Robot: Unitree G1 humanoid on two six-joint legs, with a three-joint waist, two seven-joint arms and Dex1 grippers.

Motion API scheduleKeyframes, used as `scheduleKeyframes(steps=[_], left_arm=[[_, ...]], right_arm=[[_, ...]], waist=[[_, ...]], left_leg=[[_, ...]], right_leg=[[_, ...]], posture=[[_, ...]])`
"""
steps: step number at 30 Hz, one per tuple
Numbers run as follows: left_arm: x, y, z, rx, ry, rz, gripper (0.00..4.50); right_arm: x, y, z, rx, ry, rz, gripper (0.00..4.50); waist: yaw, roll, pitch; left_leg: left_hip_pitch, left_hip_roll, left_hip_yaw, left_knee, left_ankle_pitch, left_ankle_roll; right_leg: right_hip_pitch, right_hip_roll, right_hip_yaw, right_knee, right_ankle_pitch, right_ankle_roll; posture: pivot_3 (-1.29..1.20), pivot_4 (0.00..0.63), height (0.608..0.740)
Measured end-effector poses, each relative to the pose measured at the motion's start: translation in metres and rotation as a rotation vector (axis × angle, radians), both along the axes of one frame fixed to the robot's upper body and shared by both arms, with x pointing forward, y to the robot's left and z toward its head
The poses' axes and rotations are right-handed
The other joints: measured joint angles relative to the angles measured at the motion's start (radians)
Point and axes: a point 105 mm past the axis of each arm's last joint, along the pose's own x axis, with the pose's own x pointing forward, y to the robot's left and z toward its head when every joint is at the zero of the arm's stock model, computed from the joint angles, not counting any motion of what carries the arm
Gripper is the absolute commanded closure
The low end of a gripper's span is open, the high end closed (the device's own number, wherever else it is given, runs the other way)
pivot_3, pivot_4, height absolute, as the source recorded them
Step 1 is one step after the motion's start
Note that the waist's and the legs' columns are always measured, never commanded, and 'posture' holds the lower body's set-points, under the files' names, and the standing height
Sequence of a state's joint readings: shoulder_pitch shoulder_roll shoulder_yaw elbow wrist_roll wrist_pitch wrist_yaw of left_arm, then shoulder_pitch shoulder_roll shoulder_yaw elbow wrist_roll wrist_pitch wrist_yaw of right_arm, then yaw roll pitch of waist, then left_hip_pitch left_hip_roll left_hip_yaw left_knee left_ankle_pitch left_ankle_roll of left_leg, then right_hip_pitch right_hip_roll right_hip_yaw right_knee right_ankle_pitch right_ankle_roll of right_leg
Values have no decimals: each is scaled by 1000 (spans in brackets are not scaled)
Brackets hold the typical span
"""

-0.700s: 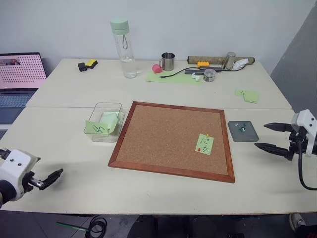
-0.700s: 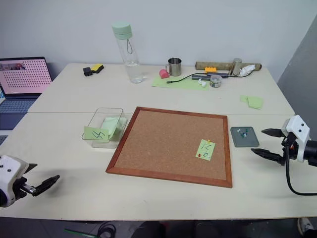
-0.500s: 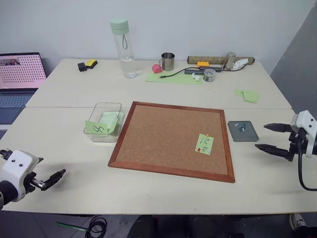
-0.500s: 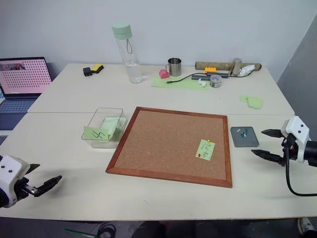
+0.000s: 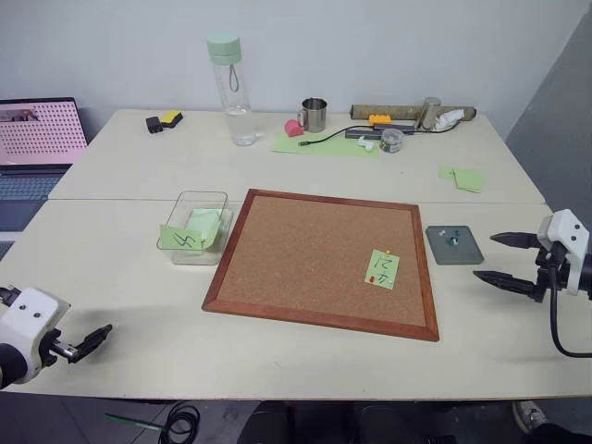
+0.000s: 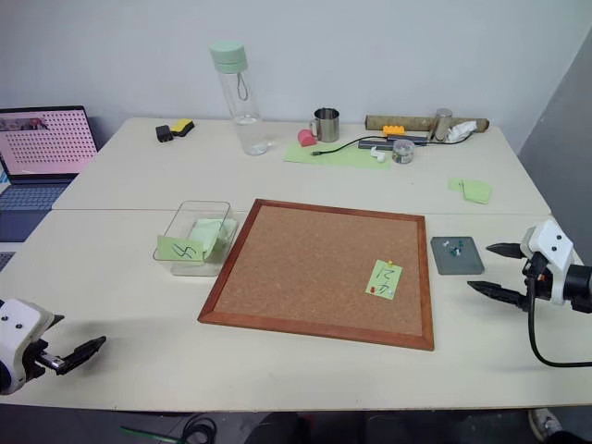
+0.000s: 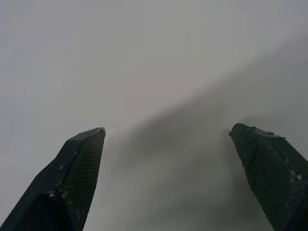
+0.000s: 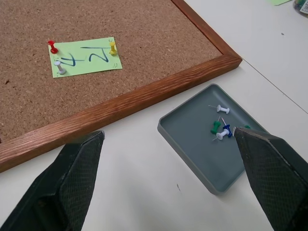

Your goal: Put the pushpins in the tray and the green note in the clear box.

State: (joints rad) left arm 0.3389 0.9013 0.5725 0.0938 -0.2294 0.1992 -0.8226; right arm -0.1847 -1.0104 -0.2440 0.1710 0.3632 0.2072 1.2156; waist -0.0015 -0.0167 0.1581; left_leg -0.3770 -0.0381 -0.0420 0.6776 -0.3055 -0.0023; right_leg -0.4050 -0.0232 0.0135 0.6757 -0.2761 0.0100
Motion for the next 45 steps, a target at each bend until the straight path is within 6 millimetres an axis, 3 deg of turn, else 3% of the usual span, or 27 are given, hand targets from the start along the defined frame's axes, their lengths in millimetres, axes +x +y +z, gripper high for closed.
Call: scheduleKeyframes(steps=[11,12,16,22,33,39,45], left_arm=[[-1,-11,0,-24,0,-72,73],[0,-15,2,-36,-4,-90,412],[9,-36,9,-98,-29,-167,1089],[33,-93,33,-175,-92,-357,2276],[74,-227,35,-379,-175,-694,4477],[97,-287,32,-466,-184,-809,4477],[130,-317,30,-496,-260,-778,4477]], right_arm=[[3,4,3,13,-10,0,0],[3,4,3,13,-10,2,0],[1,8,4,5,-11,21,0],[-4,30,3,-14,7,98,0],[-2,68,-8,19,9,184,0],[6,94,-8,59,-17,228,0],[25,115,-7,51,-55,231,0]], waist=[[0,0,0],[0,0,0],[0,0,0],[1,0,0],[3,-1,0],[3,-1,1],[1,-2,0]], left_leg=[[0,0,0,0,0,0],[0,0,0,0,0,0],[0,0,0,0,0,0],[0,0,0,1,0,0],[-1,-1,0,2,0,0],[-1,-1,-1,3,0,-1],[-1,-1,-1,3,1,-1]], right_leg=[[0,0,0,0,0,0],[0,0,0,0,0,0],[0,0,0,0,0,0],[0,0,0,0,0,0],[0,1,-1,2,0,0],[0,1,-1,3,0,1],[0,1,0,3,0,1]], posture=[[0,150,740],[0,150,740],[0,150,740],[0,150,740],[0,150,740],[0,150,740],[0,150,740]])
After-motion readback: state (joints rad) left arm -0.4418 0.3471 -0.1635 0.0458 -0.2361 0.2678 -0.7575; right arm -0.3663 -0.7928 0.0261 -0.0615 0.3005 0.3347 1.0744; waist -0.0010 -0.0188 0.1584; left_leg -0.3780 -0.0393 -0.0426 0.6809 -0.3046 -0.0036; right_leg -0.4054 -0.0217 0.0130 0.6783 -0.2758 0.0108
